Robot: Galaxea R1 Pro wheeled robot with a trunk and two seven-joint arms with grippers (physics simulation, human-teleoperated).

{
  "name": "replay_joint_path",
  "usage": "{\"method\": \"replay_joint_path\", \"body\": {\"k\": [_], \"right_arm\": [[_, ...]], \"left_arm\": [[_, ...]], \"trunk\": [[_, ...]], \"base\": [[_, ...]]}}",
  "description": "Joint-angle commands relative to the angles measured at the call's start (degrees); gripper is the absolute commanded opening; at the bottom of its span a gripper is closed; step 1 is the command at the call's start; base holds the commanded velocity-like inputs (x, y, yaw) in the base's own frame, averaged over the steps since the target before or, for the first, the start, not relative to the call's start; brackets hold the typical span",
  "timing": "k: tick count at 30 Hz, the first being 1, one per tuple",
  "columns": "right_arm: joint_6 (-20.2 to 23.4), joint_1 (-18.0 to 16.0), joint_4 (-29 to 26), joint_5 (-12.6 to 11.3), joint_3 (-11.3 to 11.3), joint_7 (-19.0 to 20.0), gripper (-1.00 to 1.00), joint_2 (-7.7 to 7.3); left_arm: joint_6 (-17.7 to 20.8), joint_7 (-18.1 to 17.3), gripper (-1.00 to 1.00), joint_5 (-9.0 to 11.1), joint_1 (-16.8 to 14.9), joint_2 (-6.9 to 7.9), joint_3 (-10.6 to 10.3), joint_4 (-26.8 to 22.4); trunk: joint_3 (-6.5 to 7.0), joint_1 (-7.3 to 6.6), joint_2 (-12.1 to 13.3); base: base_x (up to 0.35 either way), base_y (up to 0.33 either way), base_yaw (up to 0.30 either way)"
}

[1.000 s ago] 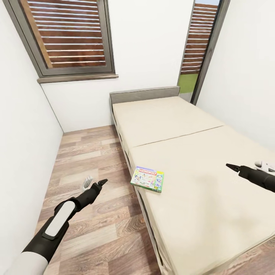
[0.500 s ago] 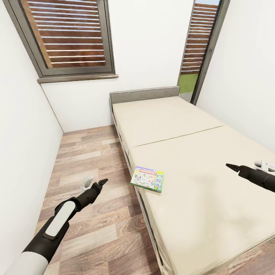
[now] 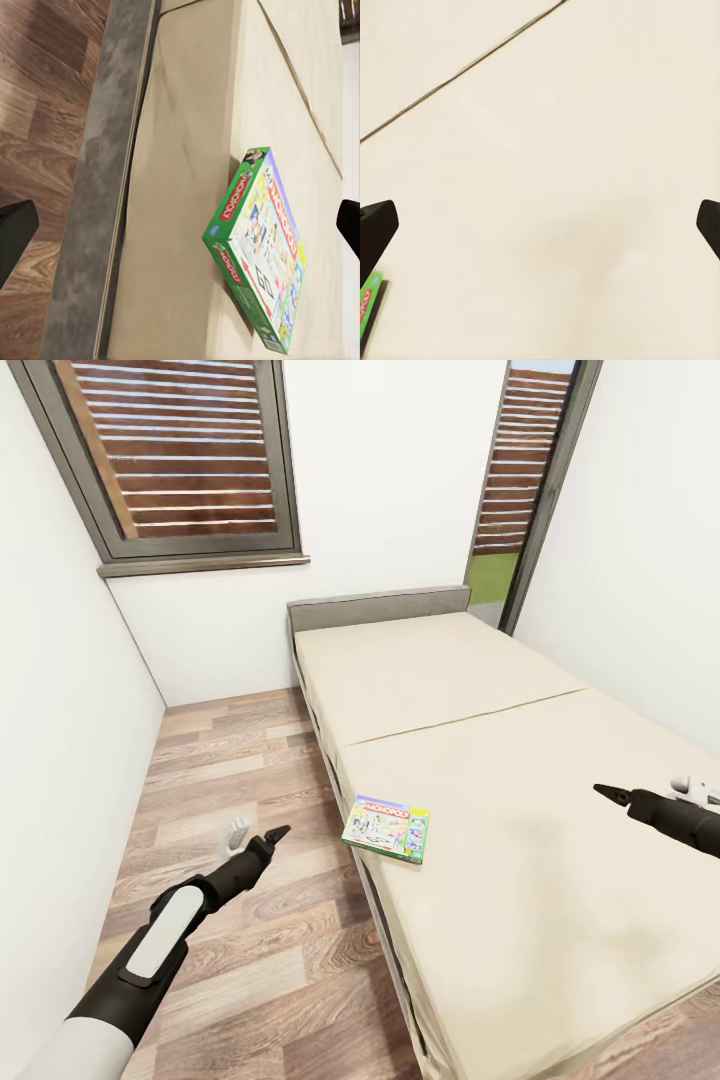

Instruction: Put all the toys in the child's room - the three board games (two on the bed and one on the table), the two jigsaw puzzles on the table, and the tennis ball on the table - inside the toy box on the table in the child's room.

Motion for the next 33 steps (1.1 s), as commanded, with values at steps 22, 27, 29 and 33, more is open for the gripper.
{"method": "replay_joint_path", "body": {"k": [22, 27, 29, 33], "right_arm": [[7.4, 4.2, -12.2, 0.0, -2.9, 0.4, 1.0, -0.14], [7.4, 4.6, -13.1, 0.0, -3.5, 0.4, 1.0, -0.03], [7.4, 4.7, -13.1, 0.0, -3.5, 0.4, 1.0, 0.0], [7.4, 4.8, -13.3, 0.0, -3.6, 0.4, 1.0, 0.05]], "left_arm": [[-0.1, -8.7, 1.0, -3.2, -3.8, -2.17, -2.1, 8.2], [-0.2, -22.1, 1.0, -3.9, -9.3, -2.75, -2.4, 20.0], [-0.2, -24.1, 1.0, -3.9, -9.9, -2.78, -2.4, 21.5], [-0.2, -28.2, 1.0, -4.3, -11.2, -2.72, -2.4, 24.4]], "trunk": [[-0.39, -0.01, 0.0], [-0.79, -0.01, 0.0], [-0.96, -0.01, 0.0], [-1.32, -0.01, 0.0]], "base": [[0.0, 0.0, 0.0], [0.0, 0.0, 0.0], [0.0, 0.0, 0.0], [0.0, 0.0, 0.0]]}}
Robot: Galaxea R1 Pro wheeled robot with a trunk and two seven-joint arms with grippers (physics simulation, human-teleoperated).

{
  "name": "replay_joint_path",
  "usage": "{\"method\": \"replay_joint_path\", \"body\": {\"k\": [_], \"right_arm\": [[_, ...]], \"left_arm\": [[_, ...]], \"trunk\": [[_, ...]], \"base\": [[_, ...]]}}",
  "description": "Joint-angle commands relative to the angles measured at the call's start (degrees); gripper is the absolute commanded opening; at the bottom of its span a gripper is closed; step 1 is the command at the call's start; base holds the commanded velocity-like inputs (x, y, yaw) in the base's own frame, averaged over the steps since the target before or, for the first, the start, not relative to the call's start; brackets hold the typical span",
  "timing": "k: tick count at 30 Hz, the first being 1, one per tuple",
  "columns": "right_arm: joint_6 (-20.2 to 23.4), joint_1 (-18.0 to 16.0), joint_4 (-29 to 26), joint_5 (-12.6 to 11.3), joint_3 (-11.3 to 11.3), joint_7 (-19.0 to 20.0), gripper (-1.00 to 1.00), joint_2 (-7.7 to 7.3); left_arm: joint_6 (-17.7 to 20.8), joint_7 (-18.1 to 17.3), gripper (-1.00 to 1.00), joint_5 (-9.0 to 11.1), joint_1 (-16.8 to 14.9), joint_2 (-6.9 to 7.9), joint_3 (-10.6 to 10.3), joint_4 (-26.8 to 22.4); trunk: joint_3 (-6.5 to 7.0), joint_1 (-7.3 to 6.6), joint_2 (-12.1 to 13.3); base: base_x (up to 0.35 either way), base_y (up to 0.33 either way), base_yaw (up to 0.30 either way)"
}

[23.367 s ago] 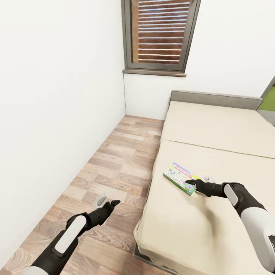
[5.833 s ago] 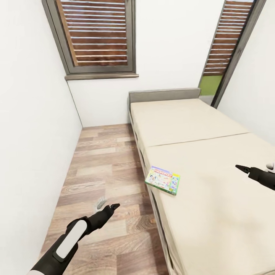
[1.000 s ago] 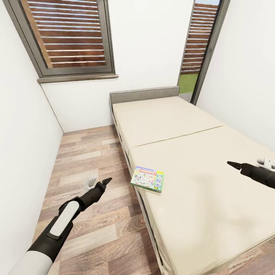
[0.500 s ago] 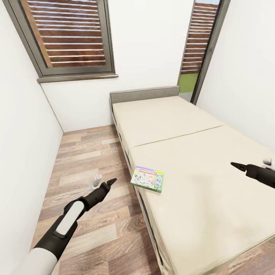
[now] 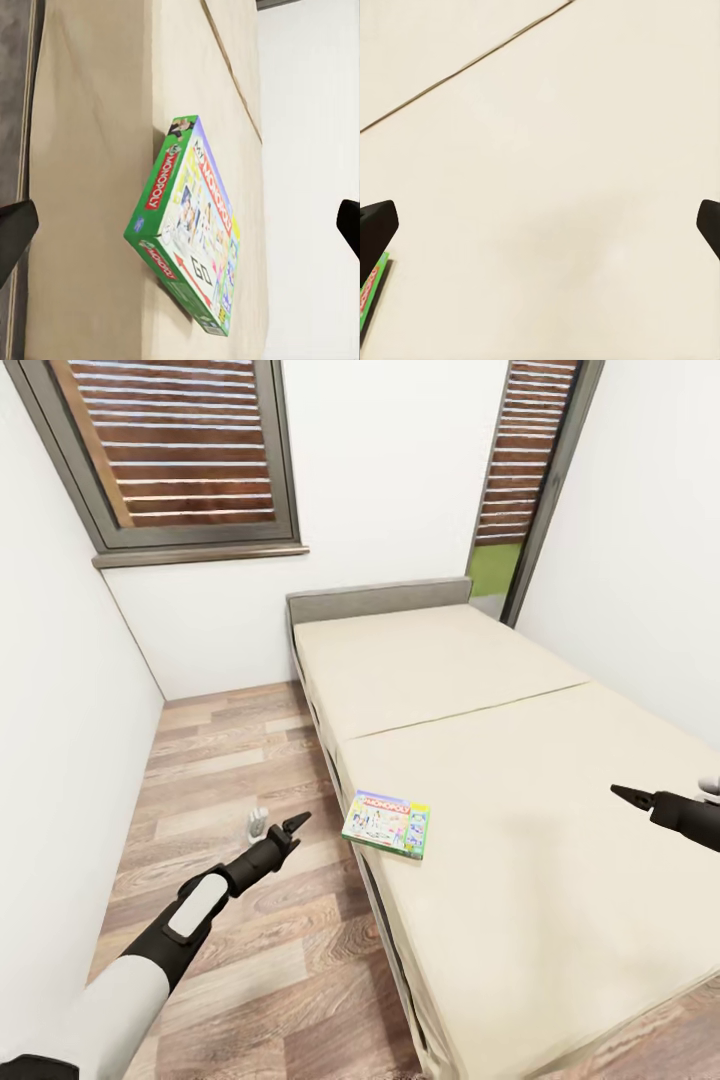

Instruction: Put all the toys in the child's room - the three board games (two on the bed and one on the table), the two jigsaw puzzles on the table, and the tennis ball on the table - inside the toy box on the table in the child's room.

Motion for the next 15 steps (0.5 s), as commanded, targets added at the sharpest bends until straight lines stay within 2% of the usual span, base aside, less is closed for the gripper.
{"method": "replay_joint_path", "body": {"k": [1, 5, 15], "right_arm": [[0.2, 0.0, 0.0, 0.5, -0.1, 0.6, 1.0, 0.01], [0.2, 0.0, -0.1, 0.5, -0.1, 0.6, 1.0, 0.04], [0.2, 0.0, -0.2, 0.4, -0.1, 0.6, 1.0, 0.05]], "left_arm": [[0.2, -0.9, 1.0, 0.4, -0.3, 0.09, -0.2, 0.6], [0.2, -2.8, 1.0, -0.2, -0.8, 0.16, -0.2, 1.8], [0.5, -4.3, 1.0, -0.6, -1.7, 0.28, -0.1, 2.9]], "trunk": [[-0.14, -0.01, 0.0], [-0.5, -0.01, 0.0], [-1.42, -0.01, 0.0]], "base": [[0.0, 0.0, 0.0], [0.0, 0.0, 0.0], [0.0, 0.0, 0.0]]}}
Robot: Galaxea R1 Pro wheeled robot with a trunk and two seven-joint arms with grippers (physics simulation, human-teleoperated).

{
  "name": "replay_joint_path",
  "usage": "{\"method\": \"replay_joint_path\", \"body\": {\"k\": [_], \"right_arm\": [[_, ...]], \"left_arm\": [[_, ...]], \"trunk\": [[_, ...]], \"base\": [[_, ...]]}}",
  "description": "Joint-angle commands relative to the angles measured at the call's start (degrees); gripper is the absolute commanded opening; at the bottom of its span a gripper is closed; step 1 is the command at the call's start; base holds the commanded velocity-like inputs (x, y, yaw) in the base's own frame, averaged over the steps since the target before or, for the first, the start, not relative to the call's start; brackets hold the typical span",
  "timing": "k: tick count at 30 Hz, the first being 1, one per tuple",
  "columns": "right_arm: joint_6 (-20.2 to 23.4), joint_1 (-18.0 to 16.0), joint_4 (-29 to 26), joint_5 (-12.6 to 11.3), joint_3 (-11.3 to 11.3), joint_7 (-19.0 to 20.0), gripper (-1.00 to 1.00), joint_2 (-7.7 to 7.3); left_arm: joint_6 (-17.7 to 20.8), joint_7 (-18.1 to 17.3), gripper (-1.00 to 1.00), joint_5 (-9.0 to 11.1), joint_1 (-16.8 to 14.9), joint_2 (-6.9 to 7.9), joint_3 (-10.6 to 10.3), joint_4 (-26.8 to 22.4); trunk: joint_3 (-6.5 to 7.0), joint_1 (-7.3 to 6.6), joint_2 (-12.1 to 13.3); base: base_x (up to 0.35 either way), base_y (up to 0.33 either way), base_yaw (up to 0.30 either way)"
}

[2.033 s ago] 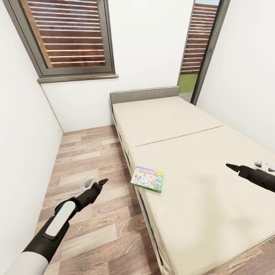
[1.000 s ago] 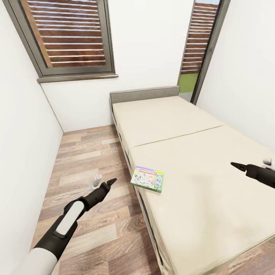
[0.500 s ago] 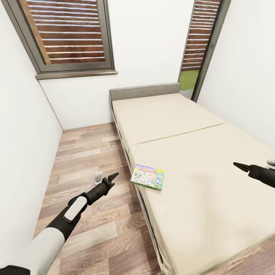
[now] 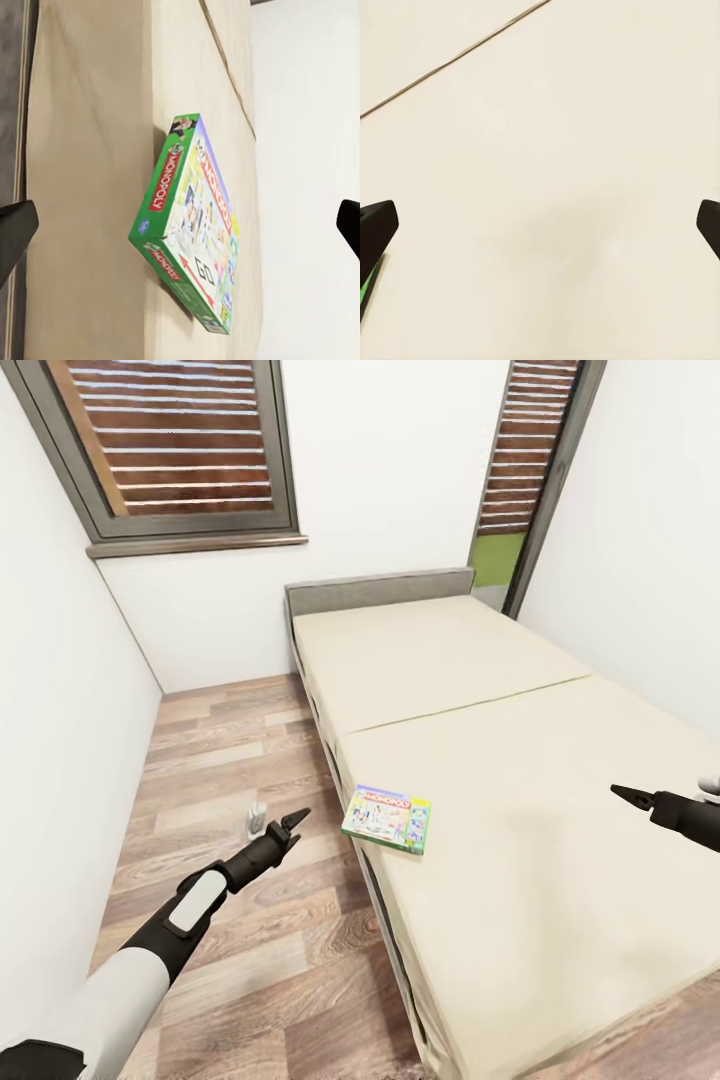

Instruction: Put all the toys in the child's room - the three board games (two on the bed and one on the table), the two jigsaw puzzles on the table, and the tennis ball on the table - inside the toy box on the table in the child's room.

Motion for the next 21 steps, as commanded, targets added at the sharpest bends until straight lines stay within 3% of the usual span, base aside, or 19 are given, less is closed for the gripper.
{"method": "replay_joint_path", "body": {"k": [1, 21], "right_arm": [[0.2, -0.1, 0.0, 0.5, -0.1, 0.6, 1.0, 0.0], [0.2, 0.0, 0.0, 0.5, 0.0, 0.6, 1.0, 0.01]], "left_arm": [[0.3, 0.0, 1.0, 0.6, 0.0, 0.06, -0.3, 0.0], [0.8, -0.5, 1.0, 1.0, -0.5, 0.32, 0.2, 0.5]], "trunk": [[-0.14, -0.01, 0.0], [-1.94, -0.01, 0.0]], "base": [[0.0, 0.0, 0.0], [0.0, 0.0, 0.0]]}}
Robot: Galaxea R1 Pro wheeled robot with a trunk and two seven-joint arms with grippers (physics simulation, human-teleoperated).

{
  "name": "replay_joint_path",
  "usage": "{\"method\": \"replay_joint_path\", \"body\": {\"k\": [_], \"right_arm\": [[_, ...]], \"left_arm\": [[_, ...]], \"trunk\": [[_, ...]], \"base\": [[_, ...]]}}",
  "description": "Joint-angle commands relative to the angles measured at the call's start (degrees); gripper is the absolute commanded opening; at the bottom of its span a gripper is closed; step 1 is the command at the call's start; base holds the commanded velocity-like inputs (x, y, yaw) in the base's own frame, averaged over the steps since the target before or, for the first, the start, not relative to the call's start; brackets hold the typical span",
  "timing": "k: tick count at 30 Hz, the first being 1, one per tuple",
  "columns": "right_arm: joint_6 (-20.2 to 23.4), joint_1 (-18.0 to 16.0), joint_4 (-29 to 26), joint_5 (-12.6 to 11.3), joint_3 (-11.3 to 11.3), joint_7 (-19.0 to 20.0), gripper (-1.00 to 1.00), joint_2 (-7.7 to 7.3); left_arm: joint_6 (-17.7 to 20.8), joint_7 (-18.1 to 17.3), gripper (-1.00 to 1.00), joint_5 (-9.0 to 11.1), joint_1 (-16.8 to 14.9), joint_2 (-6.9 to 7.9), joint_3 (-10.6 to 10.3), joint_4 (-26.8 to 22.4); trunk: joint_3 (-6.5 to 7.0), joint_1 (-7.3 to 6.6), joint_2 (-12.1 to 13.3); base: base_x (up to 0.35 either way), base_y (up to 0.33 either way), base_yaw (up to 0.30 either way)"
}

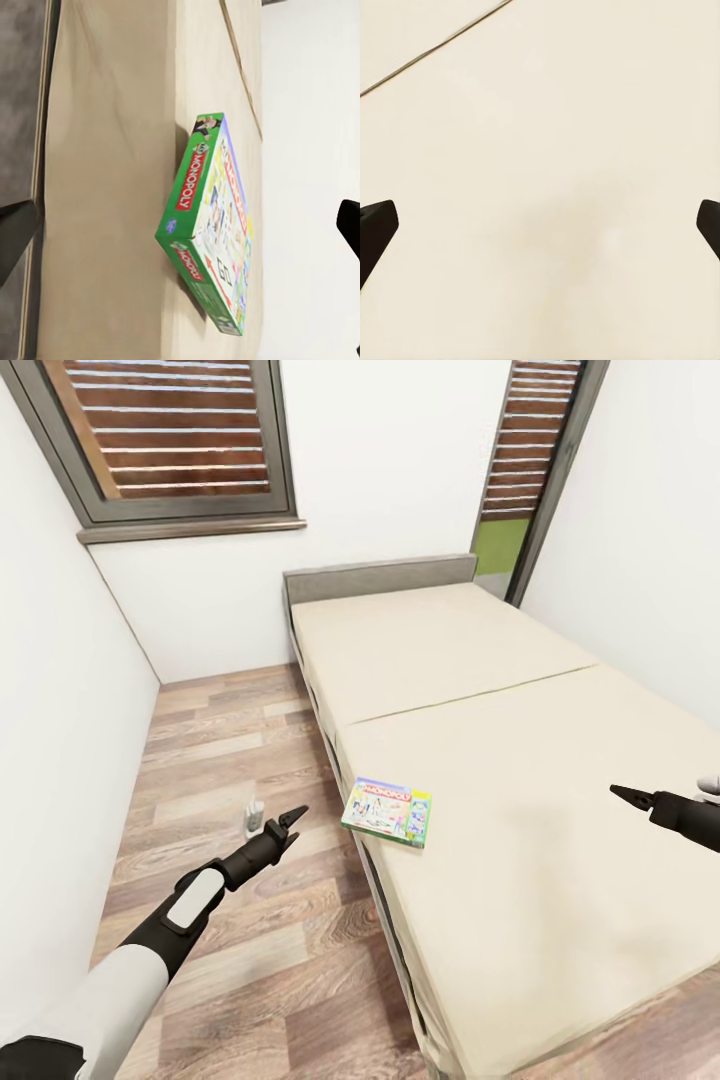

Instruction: Put all the toys in the child's room - the three board games (two on the bed and one on the table), the two jigsaw puzzles on the table, and the tennis ball on the table - inside the toy box on the table in the child's room.

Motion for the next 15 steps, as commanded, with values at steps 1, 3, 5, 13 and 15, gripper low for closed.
{"method": "replay_joint_path", "body": {"k": [1, 3, 5, 13, 15], "right_arm": [[0.2, -0.1, 0.0, 0.5, -0.1, 0.6, 1.0, 0.0], [0.2, -0.1, 0.0, 0.5, 0.0, 0.6, 1.0, 0.02], [0.2, -0.1, 0.0, 0.5, 0.0, 0.6, 1.0, 0.04], [0.2, -0.1, 0.0, 0.5, 0.0, 0.6, 1.0, 0.06], [0.2, -0.1, 0.0, 0.5, 0.0, 0.6, 1.0, 0.05]], "left_arm": [[0.3, 0.0, 1.0, 0.6, 0.0, 0.09, -0.2, 0.0], [0.3, 0.0, 1.0, 0.6, 0.0, 0.11, -0.2, 0.1], [0.3, 0.0, 1.0, 0.6, 0.0, 0.12, -0.2, 0.1], [0.3, -0.1, 1.0, 0.6, 0.0, 0.19, -0.1, 0.1], [0.3, -0.1, 1.0, 0.5, 0.1, 0.16, -0.1, 0.1]], "trunk": [[-0.1, -0.01, 0.0], [-0.2, -0.01, 0.0], [-0.28, -0.01, 0.0], [-0.52, -0.01, 0.0], [-0.63, -0.01, 0.0]], "base": [[0.0, 0.0, 0.0], [0.0, 0.0, 0.0], [0.0, 0.0, 0.0], [0.0, 0.0, 0.0], [0.0, 0.0, 0.0]]}}
